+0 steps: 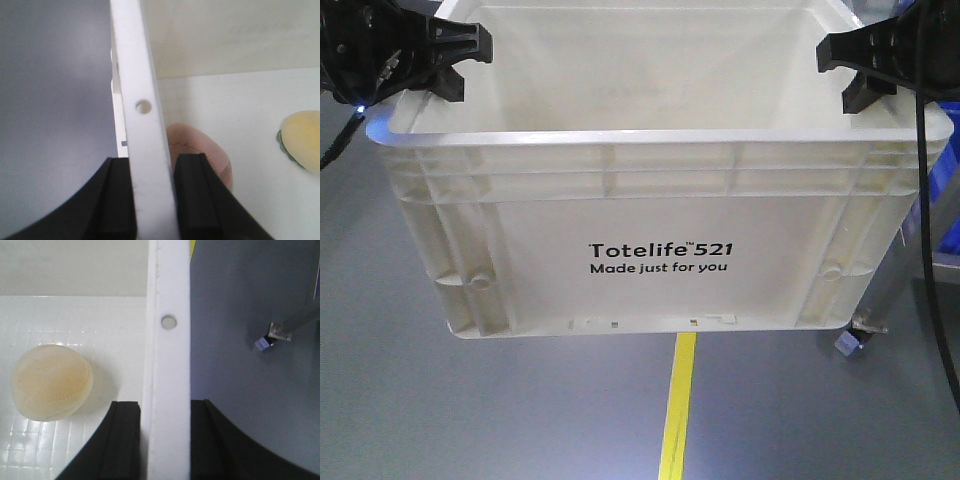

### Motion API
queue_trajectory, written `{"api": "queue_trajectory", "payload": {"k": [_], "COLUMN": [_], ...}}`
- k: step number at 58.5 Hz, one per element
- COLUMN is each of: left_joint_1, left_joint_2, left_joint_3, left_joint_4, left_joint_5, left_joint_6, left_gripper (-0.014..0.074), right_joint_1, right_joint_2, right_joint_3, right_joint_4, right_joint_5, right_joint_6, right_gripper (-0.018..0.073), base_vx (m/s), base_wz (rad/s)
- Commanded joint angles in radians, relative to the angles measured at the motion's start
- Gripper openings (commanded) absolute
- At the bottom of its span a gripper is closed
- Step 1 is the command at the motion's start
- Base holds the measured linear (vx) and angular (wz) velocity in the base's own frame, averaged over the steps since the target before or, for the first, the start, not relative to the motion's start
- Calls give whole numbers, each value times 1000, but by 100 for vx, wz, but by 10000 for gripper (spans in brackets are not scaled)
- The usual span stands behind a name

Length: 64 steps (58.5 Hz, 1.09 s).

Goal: Place moving items into box and shelve
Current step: 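Keep the tote gripped by both rims while driving across the floor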

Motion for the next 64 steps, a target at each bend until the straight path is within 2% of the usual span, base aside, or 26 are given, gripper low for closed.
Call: {"api": "queue_trajectory", "payload": {"k": [1,64], "left_joint_1": [6,6], "left_joint_2": [-53,-53], "left_joint_3": [-43,-43], "left_joint_4": [73,71], "left_joint_5": [-111,-111], "left_joint_6": [12,12], "left_gripper": [-1,-1], "right_joint_1": [-14,-14], "right_joint_2": [-47,-47], "right_joint_3": [-35,-35], "right_joint_4": [-94,-95], "right_joint_5": [-87,-88], "right_joint_6": [-14,-14], "right_gripper": [-1,-1], "base_vx": [70,73], "base_wz": [-5,-3]}}
